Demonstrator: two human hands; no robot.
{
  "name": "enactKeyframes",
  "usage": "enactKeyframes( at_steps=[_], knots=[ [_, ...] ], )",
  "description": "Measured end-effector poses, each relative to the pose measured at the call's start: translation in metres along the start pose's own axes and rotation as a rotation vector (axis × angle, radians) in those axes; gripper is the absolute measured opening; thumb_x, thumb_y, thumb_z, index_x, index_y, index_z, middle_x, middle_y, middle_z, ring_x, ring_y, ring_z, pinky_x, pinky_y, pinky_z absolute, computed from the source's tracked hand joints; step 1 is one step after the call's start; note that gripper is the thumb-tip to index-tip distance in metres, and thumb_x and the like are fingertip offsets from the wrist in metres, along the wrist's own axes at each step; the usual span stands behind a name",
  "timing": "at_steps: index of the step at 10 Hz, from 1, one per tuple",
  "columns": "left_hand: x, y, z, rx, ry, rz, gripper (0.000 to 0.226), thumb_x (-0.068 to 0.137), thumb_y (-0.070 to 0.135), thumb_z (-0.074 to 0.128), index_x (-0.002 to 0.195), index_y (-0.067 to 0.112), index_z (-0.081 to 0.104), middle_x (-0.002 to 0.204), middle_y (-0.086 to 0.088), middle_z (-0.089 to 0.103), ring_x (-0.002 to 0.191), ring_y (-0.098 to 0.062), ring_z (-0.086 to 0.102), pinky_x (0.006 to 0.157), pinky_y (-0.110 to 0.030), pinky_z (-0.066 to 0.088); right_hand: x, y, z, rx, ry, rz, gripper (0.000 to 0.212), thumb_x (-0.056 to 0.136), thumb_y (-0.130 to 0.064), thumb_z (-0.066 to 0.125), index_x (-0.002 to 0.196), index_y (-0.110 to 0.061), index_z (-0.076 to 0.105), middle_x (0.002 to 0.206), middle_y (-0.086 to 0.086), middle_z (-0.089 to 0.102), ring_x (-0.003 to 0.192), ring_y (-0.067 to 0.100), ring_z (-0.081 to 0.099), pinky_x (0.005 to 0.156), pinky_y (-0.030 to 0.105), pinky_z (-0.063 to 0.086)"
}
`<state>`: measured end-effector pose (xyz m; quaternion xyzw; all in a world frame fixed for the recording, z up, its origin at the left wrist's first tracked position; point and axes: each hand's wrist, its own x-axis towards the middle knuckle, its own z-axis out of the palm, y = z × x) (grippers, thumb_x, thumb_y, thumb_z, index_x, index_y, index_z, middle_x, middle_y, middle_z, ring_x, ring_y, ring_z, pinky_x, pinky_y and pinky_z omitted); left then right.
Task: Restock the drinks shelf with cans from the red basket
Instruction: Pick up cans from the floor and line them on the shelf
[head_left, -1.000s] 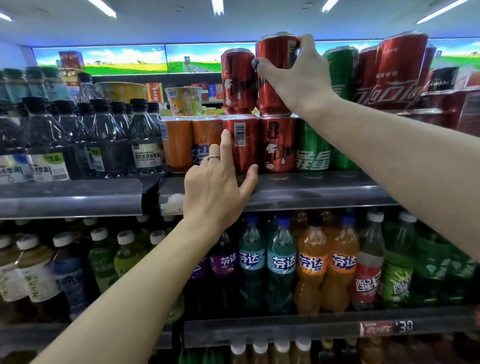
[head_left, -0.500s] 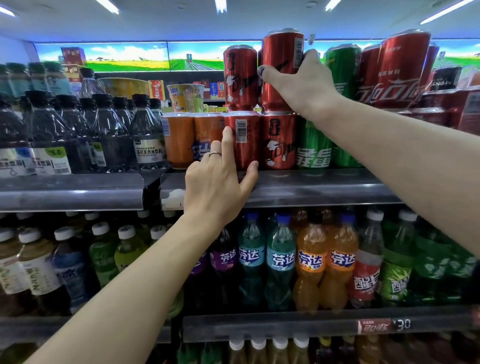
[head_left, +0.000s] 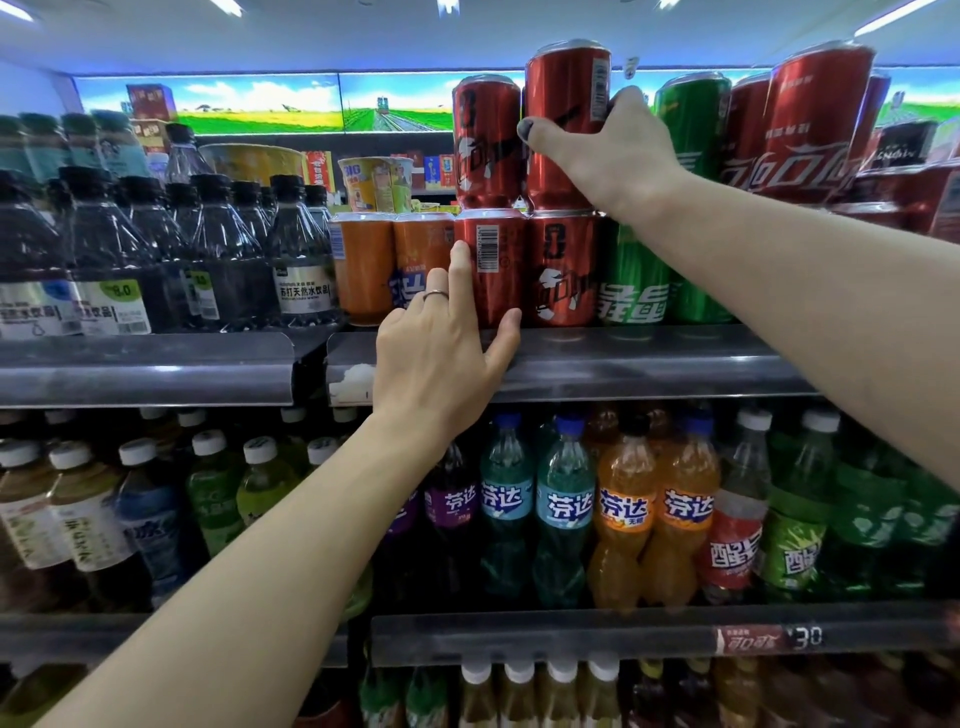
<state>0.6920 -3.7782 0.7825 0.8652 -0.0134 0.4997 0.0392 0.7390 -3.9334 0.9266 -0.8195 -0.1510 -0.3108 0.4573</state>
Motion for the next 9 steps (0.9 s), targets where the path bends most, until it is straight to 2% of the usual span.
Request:
enactKeyframes(
  at_steps=[2, 4, 6, 7, 8, 9],
  knots=[
    [0.000, -0.001, 0.000, 0.013, 0.002, 0.004, 0.078, 0.103, 0.058, 0.034, 0.158, 0.004, 0.028, 0.123, -0.012, 0.064, 0.087, -0.030, 0.068, 0.061, -0.035, 0.032, 0.000, 0.002, 0.002, 0.003, 0.002, -0.004, 0.080, 0.083, -0.067, 0.068, 0.136, -0.013, 0.044, 0.115, 0.000, 0.061, 0.102, 0.019, 0.062, 0.091, 0.035, 0.055],
    [0.000, -0.002, -0.002, 0.001, 0.000, 0.002, 0.077, 0.104, 0.057, 0.037, 0.159, 0.005, 0.026, 0.124, -0.013, 0.062, 0.084, -0.031, 0.066, 0.063, -0.036, 0.031, -0.003, 0.000, 0.000, 0.029, -0.003, 0.001, 0.080, 0.083, -0.067, 0.068, 0.137, -0.013, 0.042, 0.114, -0.002, 0.059, 0.101, 0.015, 0.060, 0.082, 0.028, 0.050],
    [0.000, -0.003, -0.001, 0.006, 0.010, 0.020, 0.076, 0.105, 0.055, 0.038, 0.159, 0.004, 0.025, 0.124, -0.015, 0.060, 0.083, -0.032, 0.065, 0.062, -0.036, 0.032, -0.004, 0.002, 0.001, 0.007, -0.016, -0.001, 0.090, 0.079, -0.065, 0.074, 0.143, -0.012, 0.038, 0.124, 0.001, 0.058, 0.111, 0.019, 0.058, 0.093, 0.032, 0.050],
    [0.000, -0.004, -0.002, -0.016, 0.003, 0.019, 0.076, 0.105, 0.056, 0.038, 0.160, 0.005, 0.023, 0.127, -0.015, 0.058, 0.084, -0.032, 0.065, 0.062, -0.036, 0.033, -0.006, 0.001, -0.001, 0.023, -0.023, -0.001, 0.091, 0.079, -0.065, 0.075, 0.142, -0.012, 0.036, 0.122, 0.000, 0.058, 0.111, 0.019, 0.059, 0.091, 0.031, 0.050],
    [0.004, -0.007, -0.004, -0.089, -0.019, 0.010, 0.076, 0.105, 0.055, 0.041, 0.160, 0.006, 0.021, 0.135, -0.018, 0.053, 0.089, -0.035, 0.065, 0.064, -0.036, 0.034, -0.005, 0.001, -0.006, 0.029, -0.010, -0.020, 0.089, 0.084, -0.062, 0.071, 0.145, -0.011, 0.032, 0.108, -0.006, 0.052, 0.104, 0.015, 0.055, 0.075, 0.021, 0.042],
    [0.004, -0.006, -0.016, -0.220, -0.043, -0.018, 0.072, 0.106, 0.052, 0.044, 0.159, 0.009, 0.020, 0.136, -0.017, 0.047, 0.104, -0.035, 0.060, 0.069, -0.036, 0.039, -0.008, -0.004, -0.019, 0.023, 0.050, -0.054, 0.089, 0.088, -0.062, 0.065, 0.150, -0.010, 0.026, 0.119, -0.002, 0.049, 0.099, 0.011, 0.051, 0.069, 0.017, 0.037]
  ],
)
